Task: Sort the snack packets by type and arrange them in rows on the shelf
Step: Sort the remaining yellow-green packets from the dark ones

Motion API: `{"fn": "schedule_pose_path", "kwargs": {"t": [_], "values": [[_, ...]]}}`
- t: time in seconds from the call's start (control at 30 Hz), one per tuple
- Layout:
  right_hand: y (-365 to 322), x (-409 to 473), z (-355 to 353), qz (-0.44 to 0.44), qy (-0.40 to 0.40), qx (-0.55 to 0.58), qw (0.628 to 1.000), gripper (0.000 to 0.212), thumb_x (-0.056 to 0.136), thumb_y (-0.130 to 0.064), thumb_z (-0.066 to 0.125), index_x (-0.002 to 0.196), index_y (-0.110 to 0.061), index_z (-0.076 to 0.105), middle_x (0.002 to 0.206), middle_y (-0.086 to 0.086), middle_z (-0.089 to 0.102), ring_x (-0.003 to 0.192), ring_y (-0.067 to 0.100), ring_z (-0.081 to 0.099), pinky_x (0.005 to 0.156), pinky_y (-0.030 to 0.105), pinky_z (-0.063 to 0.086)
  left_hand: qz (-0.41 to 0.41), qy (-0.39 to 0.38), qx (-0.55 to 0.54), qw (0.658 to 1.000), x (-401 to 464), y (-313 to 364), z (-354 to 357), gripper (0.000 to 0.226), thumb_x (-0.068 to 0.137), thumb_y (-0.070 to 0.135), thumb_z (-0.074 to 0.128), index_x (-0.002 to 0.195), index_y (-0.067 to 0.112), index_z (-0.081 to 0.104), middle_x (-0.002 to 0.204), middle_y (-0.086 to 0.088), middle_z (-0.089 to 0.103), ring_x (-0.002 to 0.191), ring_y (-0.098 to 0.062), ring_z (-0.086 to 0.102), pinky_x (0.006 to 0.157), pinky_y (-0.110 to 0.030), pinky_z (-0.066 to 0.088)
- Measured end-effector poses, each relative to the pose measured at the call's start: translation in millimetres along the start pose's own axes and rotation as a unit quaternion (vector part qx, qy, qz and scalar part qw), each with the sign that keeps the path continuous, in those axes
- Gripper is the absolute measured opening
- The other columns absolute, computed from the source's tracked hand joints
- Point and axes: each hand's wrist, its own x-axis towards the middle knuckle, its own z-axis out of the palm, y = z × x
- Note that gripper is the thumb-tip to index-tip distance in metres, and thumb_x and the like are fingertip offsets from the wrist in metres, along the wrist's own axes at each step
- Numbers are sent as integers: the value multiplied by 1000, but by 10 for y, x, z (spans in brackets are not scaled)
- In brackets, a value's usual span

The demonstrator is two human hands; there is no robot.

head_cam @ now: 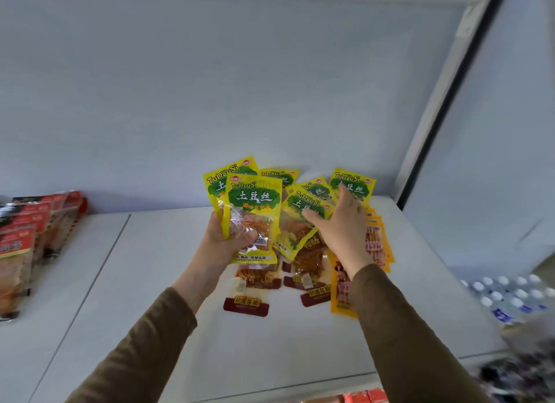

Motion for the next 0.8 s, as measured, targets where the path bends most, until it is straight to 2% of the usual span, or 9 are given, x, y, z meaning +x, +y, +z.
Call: {"fn": "schedule_pose_path", "kwargs": {"t": [0.1,0.2,0.33,0.4,0.47,0.57,0.67,0.73,0.8], "values": [[117,55,23,51,-81,-47,994,134,64,-88,62,160,-25,-6,166,14,19,150,41,21,118,56,25,-14,31,7,999,57,-93,57,61,84,4,81,133,28,53,118,-4,75,107,-31,73,94,-55,57],[84,140,108,30,-72,-93,993,138,63,-85,67,160,-25,-10,159,17,33,145,39,32,112,53,34,-31,48,30,998,114,-173,147,62,81,6,84,128,29,51,114,-2,75,103,-24,74,94,-50,59],[1,218,123,21,-62,61,996,129,74,-45,87,161,-27,-7,150,12,47,120,26,55,90,33,51,-33,54,77,995,181,-183,256,61,80,15,86,122,33,47,115,2,71,102,-18,72,84,-39,59],[-21,225,116,25,-60,130,989,125,78,-26,87,161,-31,-7,148,11,49,100,19,62,74,22,50,-33,47,83,995,192,-165,289,57,81,17,86,119,36,47,115,3,71,98,-15,73,78,-34,59],[-31,226,116,44,-58,198,977,119,82,-15,83,160,-35,-4,149,8,46,104,16,64,74,23,50,-39,46,79,995,190,-153,296,56,83,17,84,120,35,47,116,1,71,100,-18,73,82,-38,59],[18,247,61,50,-65,305,949,93,86,-9,77,158,-34,23,129,-8,53,109,7,58,77,19,50,-60,54,18,997,167,-118,251,55,87,11,80,128,26,48,119,-6,73,100,-26,75,84,-48,61],[104,336,-71,41,-24,358,932,24,88,-13,72,108,-27,69,88,-2,70,79,14,62,58,13,45,-85,58,-51,993,146,-41,160,51,90,8,76,131,22,48,117,-9,73,92,-27,76,67,-43,62],[123,380,-175,26,4,393,919,10,90,-17,69,96,-9,68,90,25,68,71,23,55,65,26,43,-92,62,-65,992,139,0,119,48,93,10,73,132,22,48,114,-8,72,85,-21,75,60,-35,60],[96,391,-288,6,25,433,901,7,93,-16,66,96,-11,71,89,23,70,67,29,60,69,25,44,-96,62,-69,991,141,24,109,47,95,11,71,133,22,47,117,-8,71,87,-20,74,60,-34,60]]}}
